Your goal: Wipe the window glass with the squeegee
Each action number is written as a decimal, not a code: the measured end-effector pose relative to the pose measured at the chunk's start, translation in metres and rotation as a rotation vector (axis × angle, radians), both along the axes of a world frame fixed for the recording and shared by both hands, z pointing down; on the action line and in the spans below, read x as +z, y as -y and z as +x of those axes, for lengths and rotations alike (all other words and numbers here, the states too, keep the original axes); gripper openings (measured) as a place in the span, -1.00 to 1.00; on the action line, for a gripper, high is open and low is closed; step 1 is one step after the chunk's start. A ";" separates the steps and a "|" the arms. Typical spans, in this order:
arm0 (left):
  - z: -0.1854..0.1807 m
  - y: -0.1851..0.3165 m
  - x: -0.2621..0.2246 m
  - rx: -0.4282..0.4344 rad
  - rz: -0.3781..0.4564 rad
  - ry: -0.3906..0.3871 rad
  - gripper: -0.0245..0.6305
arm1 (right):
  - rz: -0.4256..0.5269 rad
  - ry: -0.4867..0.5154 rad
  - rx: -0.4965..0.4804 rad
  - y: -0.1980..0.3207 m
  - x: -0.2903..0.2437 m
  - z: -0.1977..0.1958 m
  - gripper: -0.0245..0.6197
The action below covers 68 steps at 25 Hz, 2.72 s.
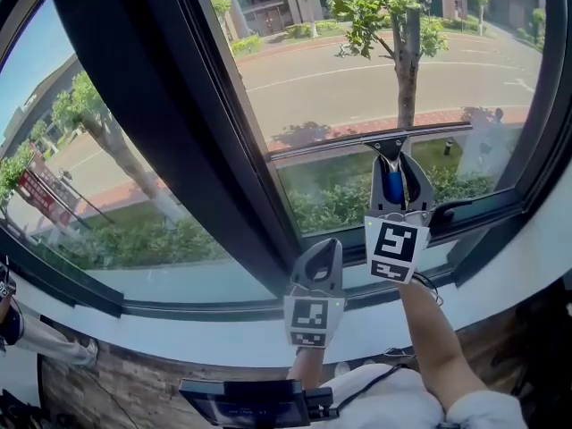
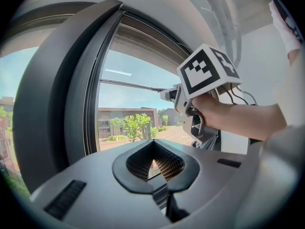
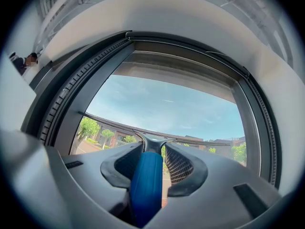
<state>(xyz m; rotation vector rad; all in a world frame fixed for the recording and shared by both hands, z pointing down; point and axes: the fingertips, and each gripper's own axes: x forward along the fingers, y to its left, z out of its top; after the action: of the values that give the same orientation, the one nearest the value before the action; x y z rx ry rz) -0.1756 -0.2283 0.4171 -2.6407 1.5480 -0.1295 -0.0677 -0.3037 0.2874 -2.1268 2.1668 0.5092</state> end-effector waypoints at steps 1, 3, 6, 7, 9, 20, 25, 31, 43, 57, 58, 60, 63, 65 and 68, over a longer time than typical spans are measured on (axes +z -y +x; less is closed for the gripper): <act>0.000 0.000 0.001 -0.001 -0.003 0.002 -0.92 | -0.005 -0.003 0.000 0.000 0.003 0.000 -0.46; 0.001 0.000 0.003 0.000 -0.007 0.005 -0.92 | -0.015 -0.002 -0.001 -0.001 0.010 0.001 -0.46; -0.001 -0.001 0.006 -0.001 -0.009 0.008 -0.92 | -0.029 0.003 0.000 -0.002 0.020 0.000 -0.46; -0.001 -0.001 0.007 -0.003 -0.009 0.008 -0.92 | -0.033 0.002 0.000 -0.003 0.023 -0.001 -0.46; -0.001 -0.002 0.007 -0.005 -0.009 0.007 -0.92 | -0.042 -0.002 -0.001 -0.004 0.027 -0.001 -0.46; 0.009 -0.001 0.005 0.009 -0.008 0.018 -0.92 | -0.104 -0.001 -0.006 -0.004 0.054 0.004 -0.46; 0.005 -0.001 0.004 0.005 -0.010 0.027 -0.92 | -0.133 -0.002 -0.006 -0.004 0.067 0.002 -0.46; -0.004 -0.003 0.000 -0.007 -0.011 0.020 -0.92 | -0.155 0.000 -0.007 -0.006 0.075 -0.002 -0.46; -0.002 0.001 -0.002 -0.011 -0.020 0.020 -0.92 | -0.216 -0.012 -0.003 -0.002 0.094 0.001 -0.46; -0.006 -0.007 0.007 -0.012 -0.045 0.021 -0.92 | -0.342 -0.036 -0.005 -0.005 0.140 -0.002 -0.46; -0.007 -0.007 0.008 -0.012 -0.046 0.021 -0.92 | -0.352 -0.035 -0.005 -0.005 0.144 -0.002 -0.46; -0.008 -0.008 0.009 -0.012 -0.049 0.021 -0.92 | -0.372 -0.030 -0.004 -0.005 0.152 -0.003 -0.46; -0.009 -0.007 0.011 -0.014 -0.052 0.021 -0.92 | -0.394 -0.031 0.000 -0.003 0.162 -0.002 -0.46; -0.009 -0.006 0.012 -0.015 -0.055 0.022 -0.92 | -0.396 -0.031 0.001 -0.002 0.164 -0.002 -0.46; -0.008 -0.006 0.013 -0.015 -0.056 0.023 -0.92 | -0.394 -0.031 0.000 -0.002 0.165 0.000 -0.46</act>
<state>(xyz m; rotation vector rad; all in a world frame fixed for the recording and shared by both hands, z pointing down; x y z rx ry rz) -0.1837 -0.2219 0.4297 -2.6602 1.5810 -0.2065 -0.0681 -0.3015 0.4528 -2.3104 2.4534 0.1186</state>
